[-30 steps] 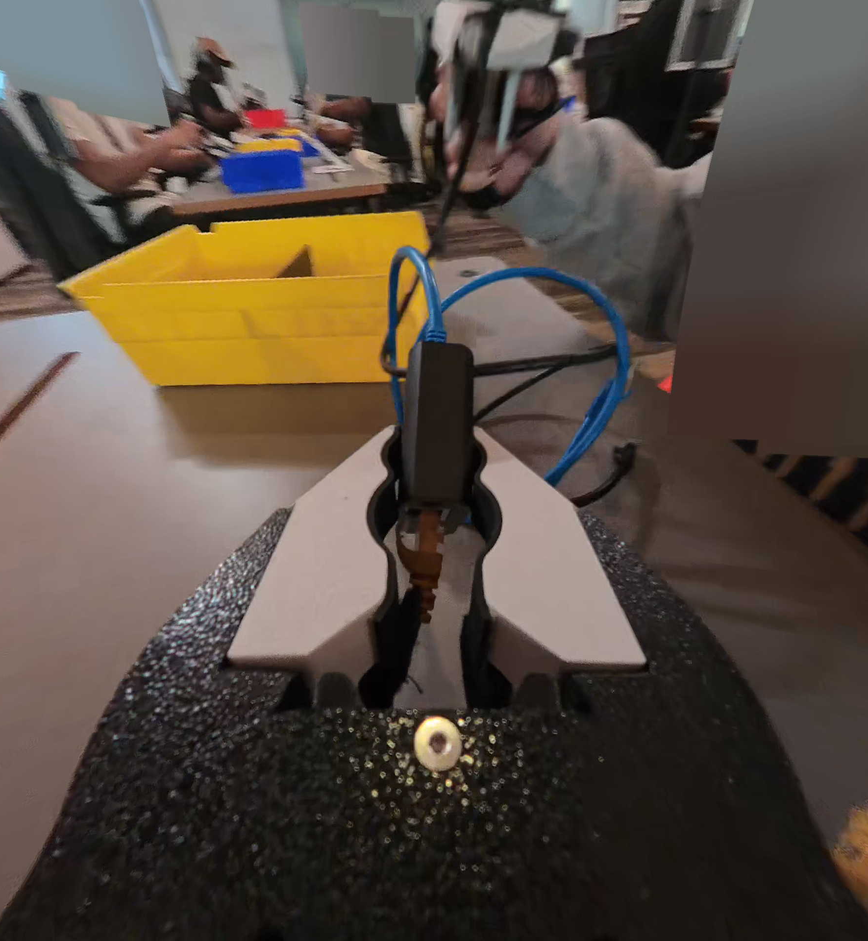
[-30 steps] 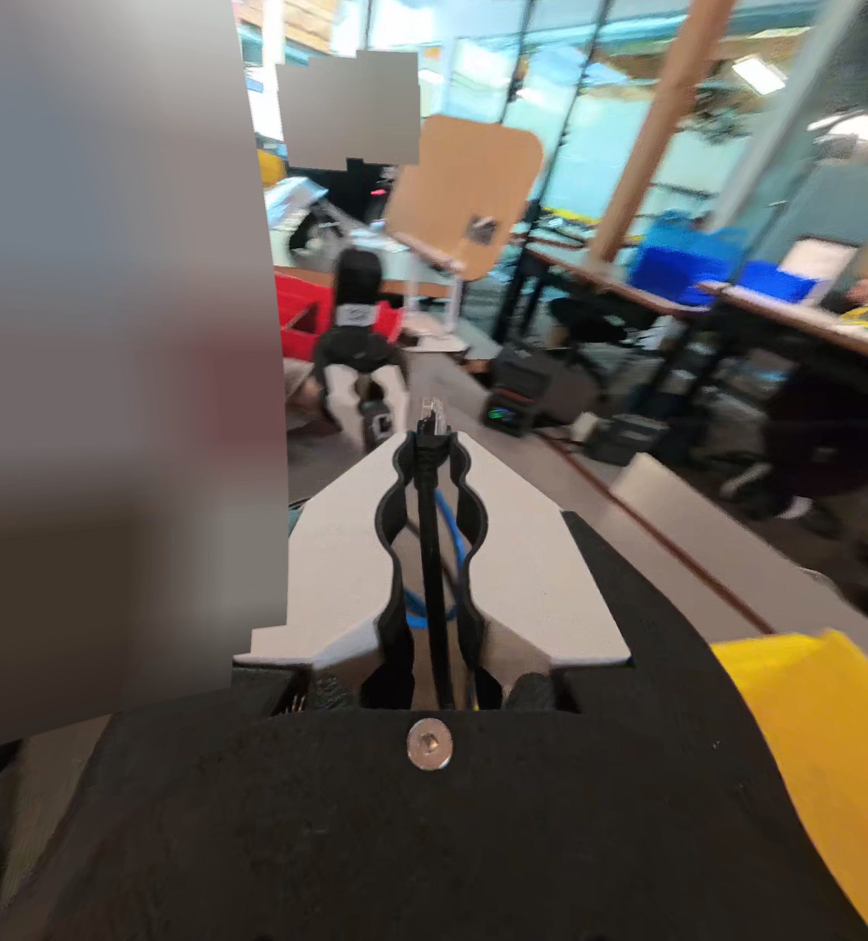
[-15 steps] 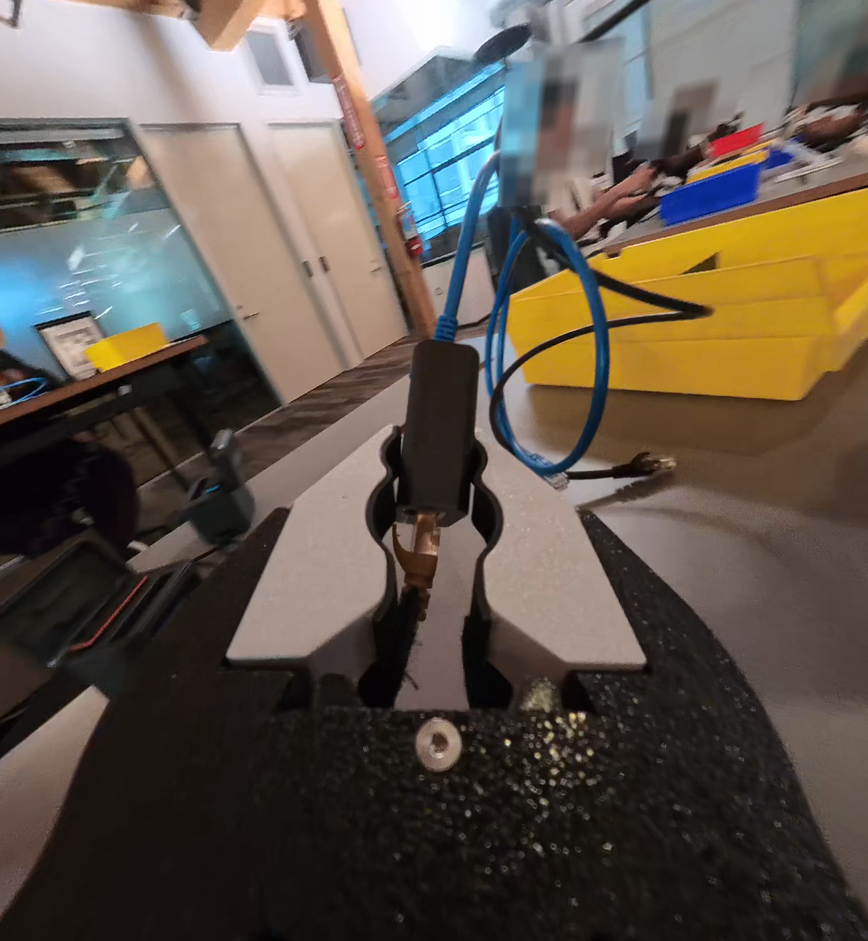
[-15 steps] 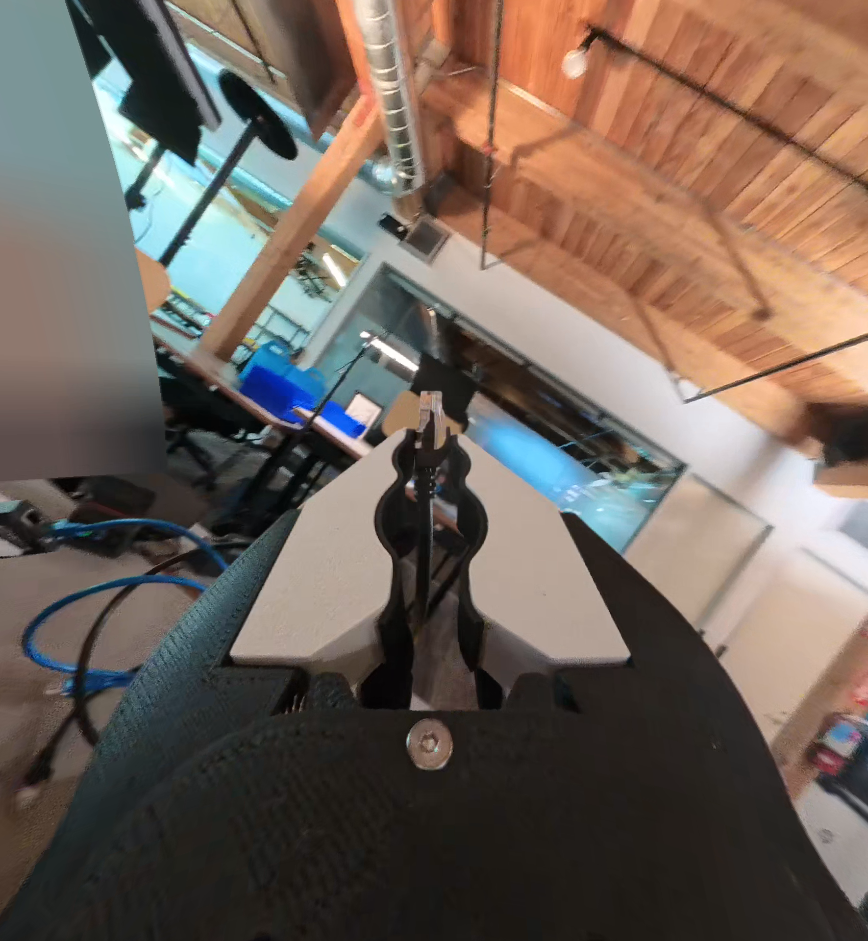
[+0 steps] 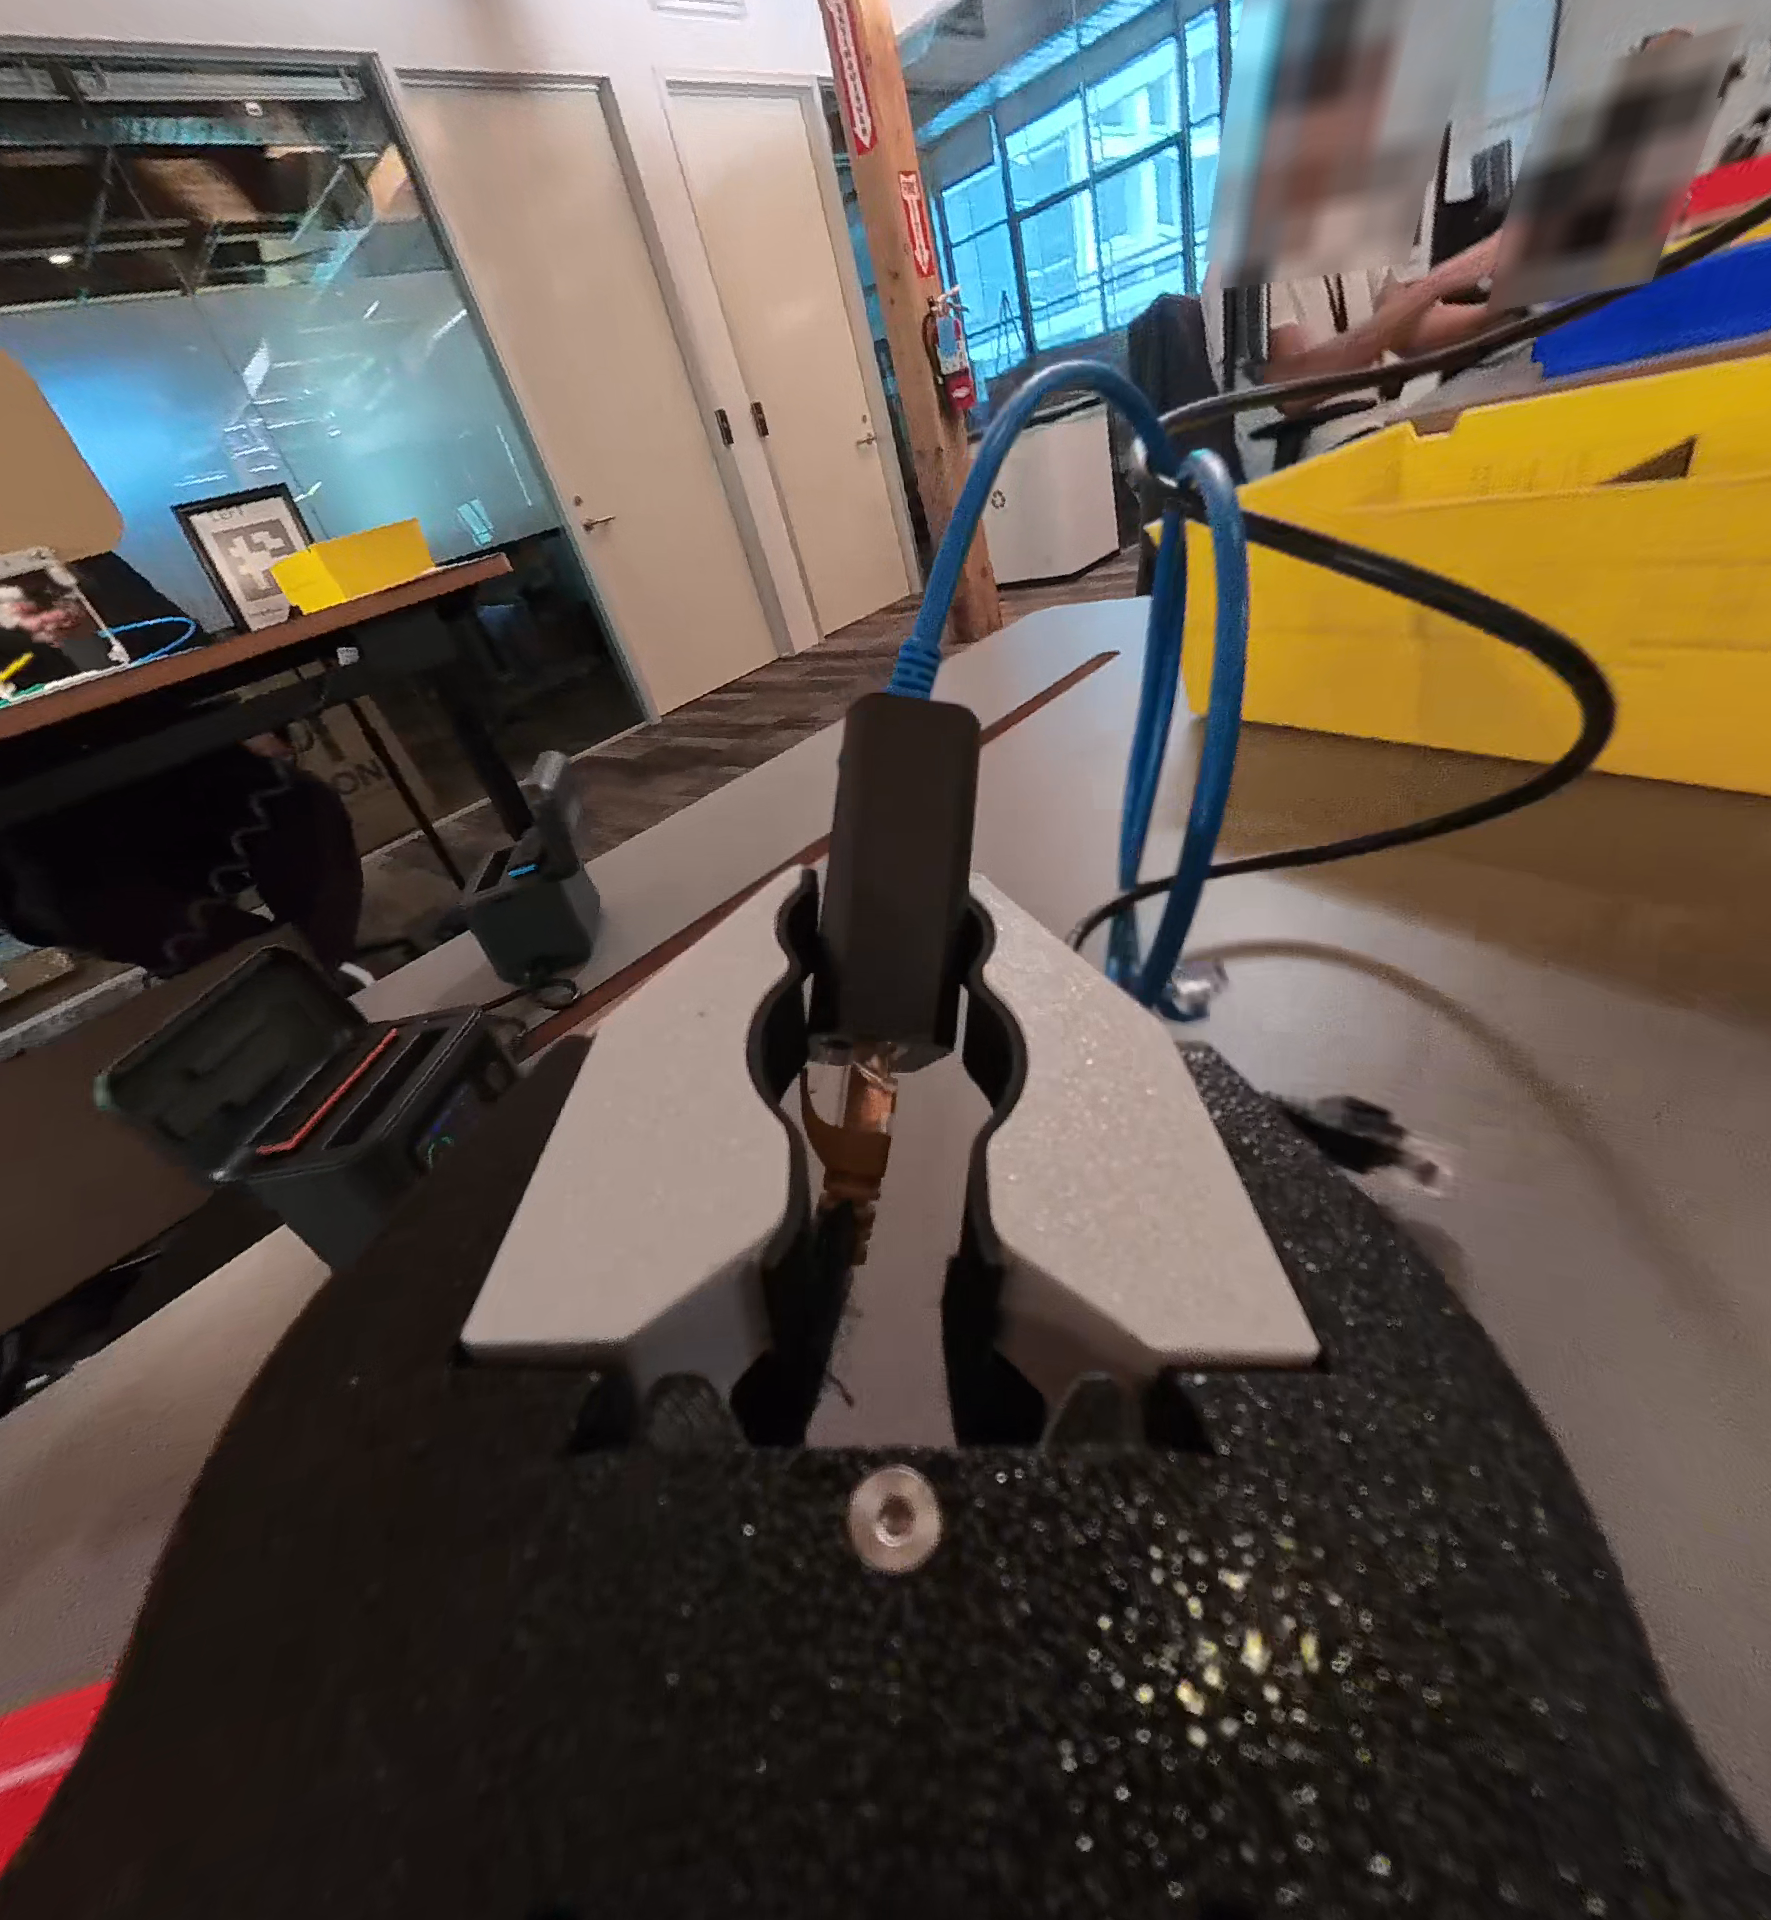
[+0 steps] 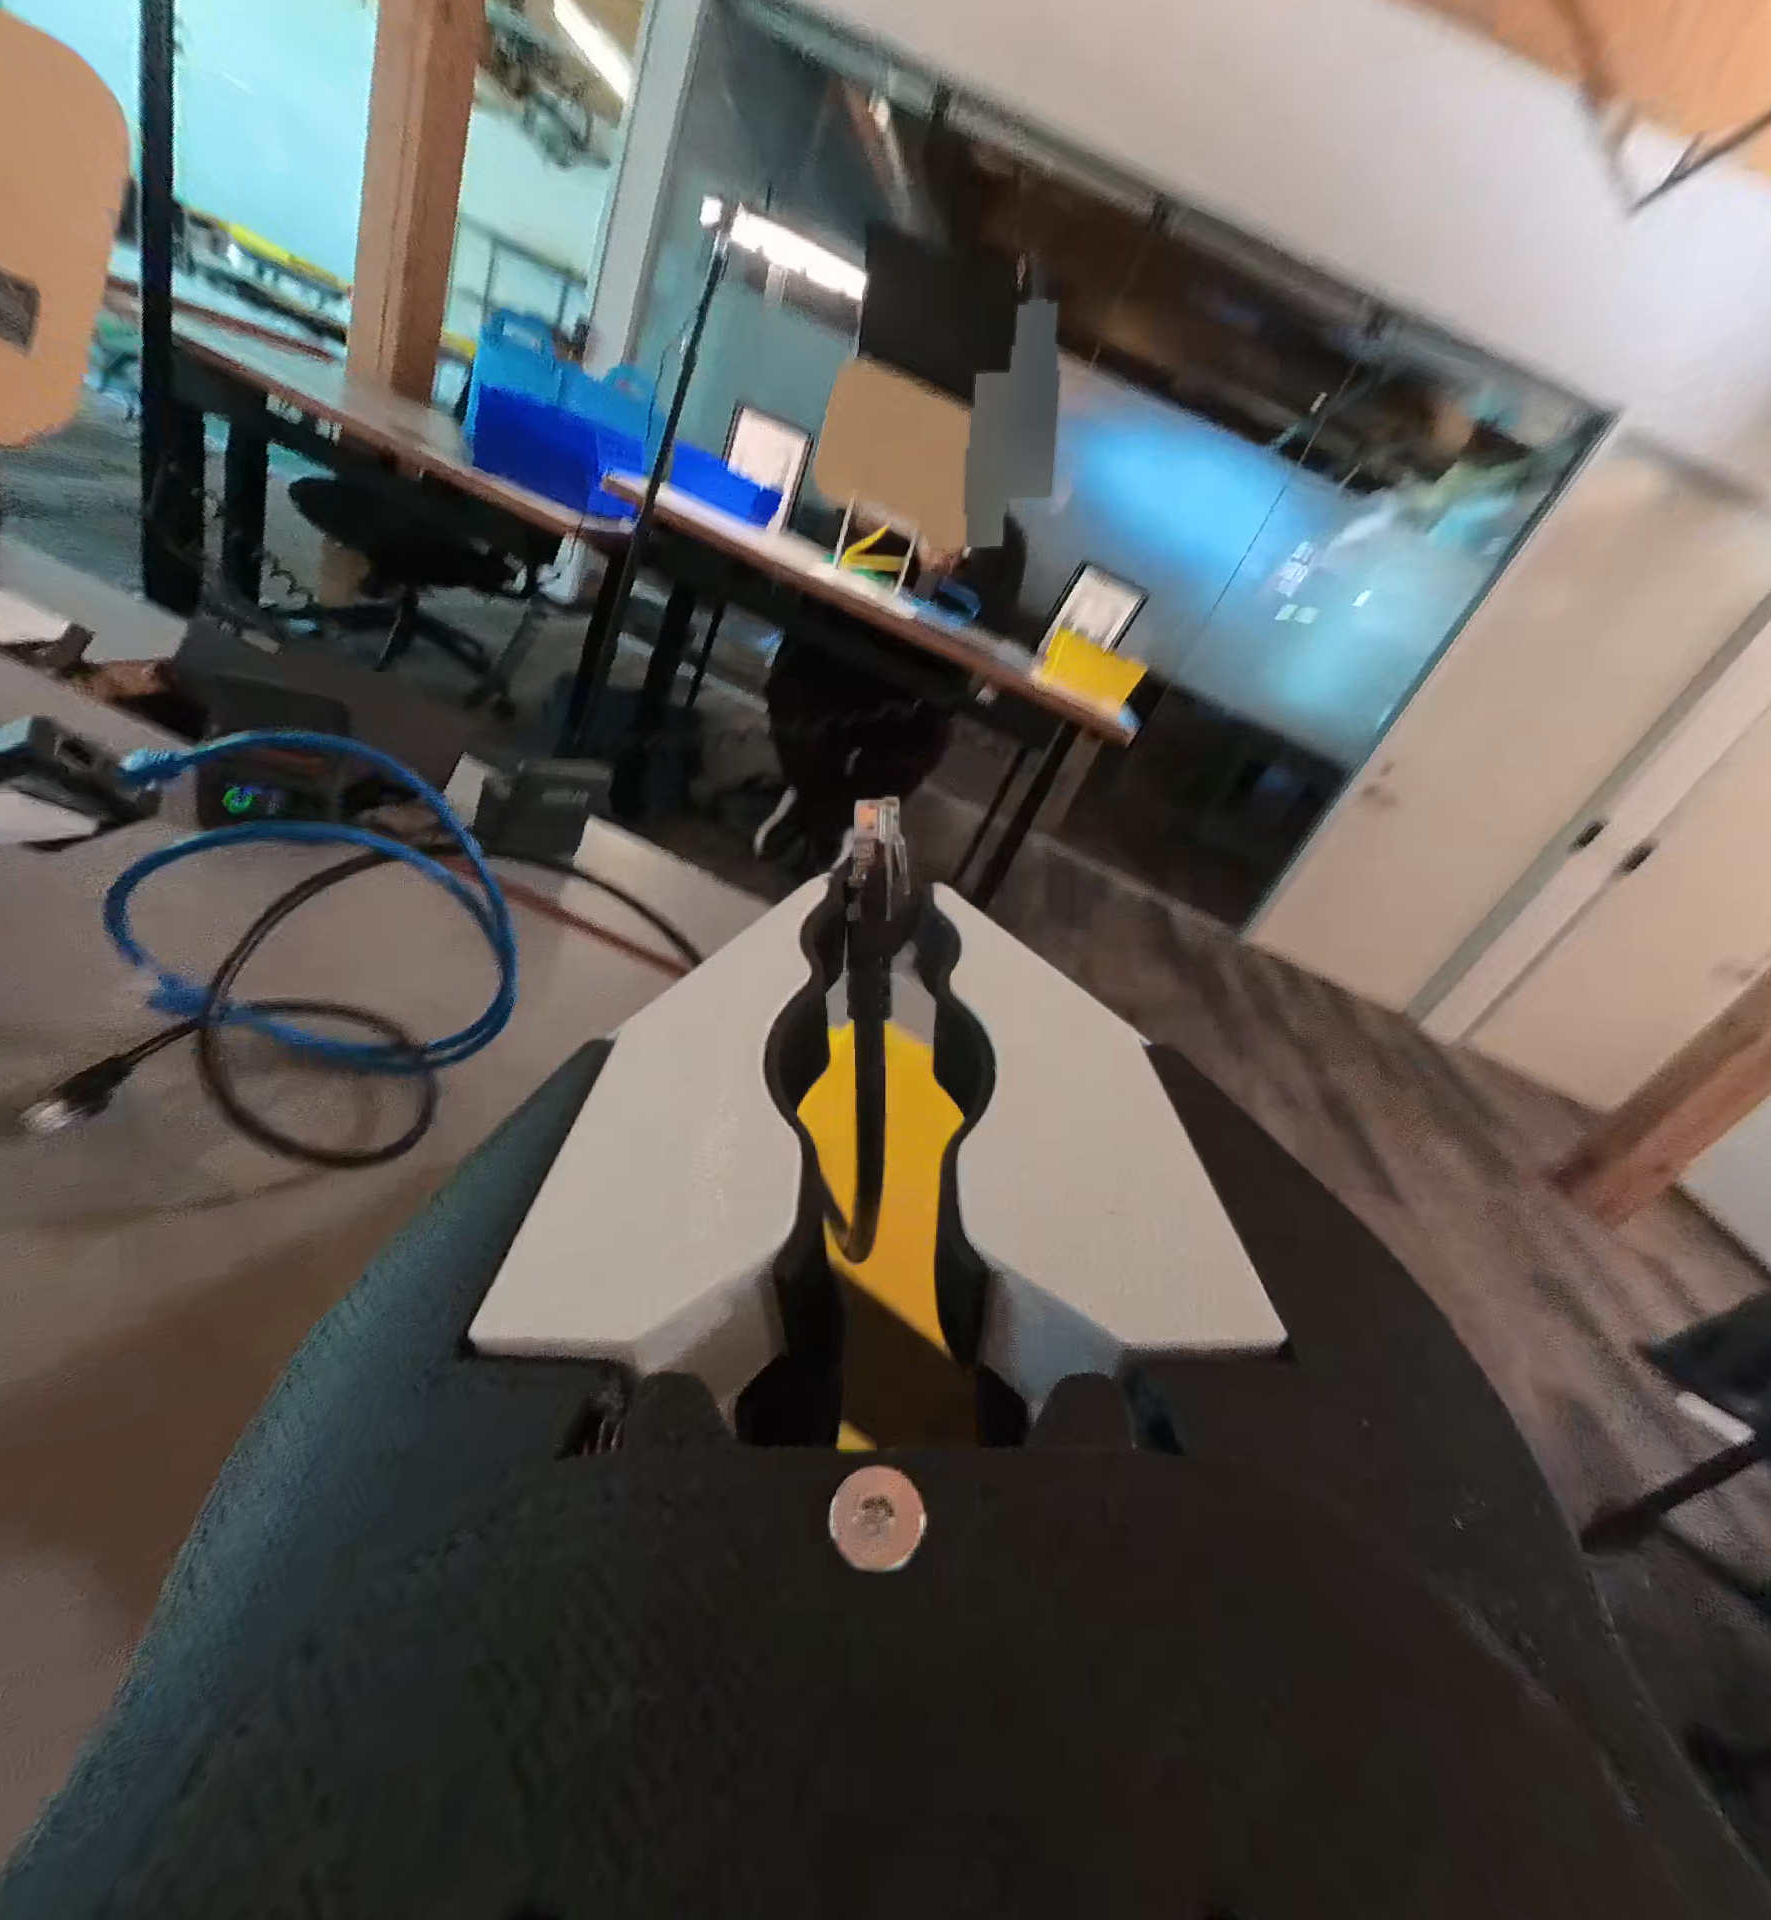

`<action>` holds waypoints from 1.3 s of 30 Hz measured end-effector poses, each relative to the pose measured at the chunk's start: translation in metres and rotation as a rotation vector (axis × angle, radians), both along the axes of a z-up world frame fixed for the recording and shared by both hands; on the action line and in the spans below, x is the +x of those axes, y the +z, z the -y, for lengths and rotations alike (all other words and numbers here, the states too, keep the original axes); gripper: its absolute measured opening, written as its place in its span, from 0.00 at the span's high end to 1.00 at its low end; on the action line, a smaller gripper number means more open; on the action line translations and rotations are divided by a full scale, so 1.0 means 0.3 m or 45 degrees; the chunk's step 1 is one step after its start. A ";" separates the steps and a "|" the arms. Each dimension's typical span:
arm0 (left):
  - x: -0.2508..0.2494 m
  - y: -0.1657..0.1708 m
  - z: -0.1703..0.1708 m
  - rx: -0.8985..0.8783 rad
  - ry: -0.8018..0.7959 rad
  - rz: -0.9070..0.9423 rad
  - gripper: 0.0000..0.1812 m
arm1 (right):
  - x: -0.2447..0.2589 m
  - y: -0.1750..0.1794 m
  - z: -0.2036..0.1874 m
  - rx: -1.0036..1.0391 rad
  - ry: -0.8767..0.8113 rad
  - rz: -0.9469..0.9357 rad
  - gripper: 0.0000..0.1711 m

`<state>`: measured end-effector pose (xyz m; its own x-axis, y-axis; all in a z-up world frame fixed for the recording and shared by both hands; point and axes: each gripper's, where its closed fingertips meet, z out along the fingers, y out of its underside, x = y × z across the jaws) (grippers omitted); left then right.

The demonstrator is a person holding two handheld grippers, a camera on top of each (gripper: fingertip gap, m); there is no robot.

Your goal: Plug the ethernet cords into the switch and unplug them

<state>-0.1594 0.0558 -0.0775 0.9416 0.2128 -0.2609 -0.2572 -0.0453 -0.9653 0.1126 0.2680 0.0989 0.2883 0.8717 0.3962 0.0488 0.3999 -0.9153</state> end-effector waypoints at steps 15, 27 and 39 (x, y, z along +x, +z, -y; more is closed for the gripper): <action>0.120 -0.037 -0.039 -0.108 -0.189 -0.218 0.87 | -0.052 -0.535 -0.048 -0.295 -0.003 0.776 0.71; 0.208 -0.043 -0.047 -0.142 -0.275 -0.445 0.88 | -0.123 -0.414 0.155 0.060 0.142 0.873 0.69; 0.367 -0.073 -0.042 -0.166 -0.487 -0.707 0.88 | -0.444 -0.578 0.654 0.834 0.725 0.839 0.81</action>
<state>-0.0493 0.0684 -0.0993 0.6637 -0.1741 -0.7275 -0.7334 0.0400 -0.6787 -0.0205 0.0717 -0.0744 -0.5304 0.3733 0.7612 0.1046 0.9198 -0.3782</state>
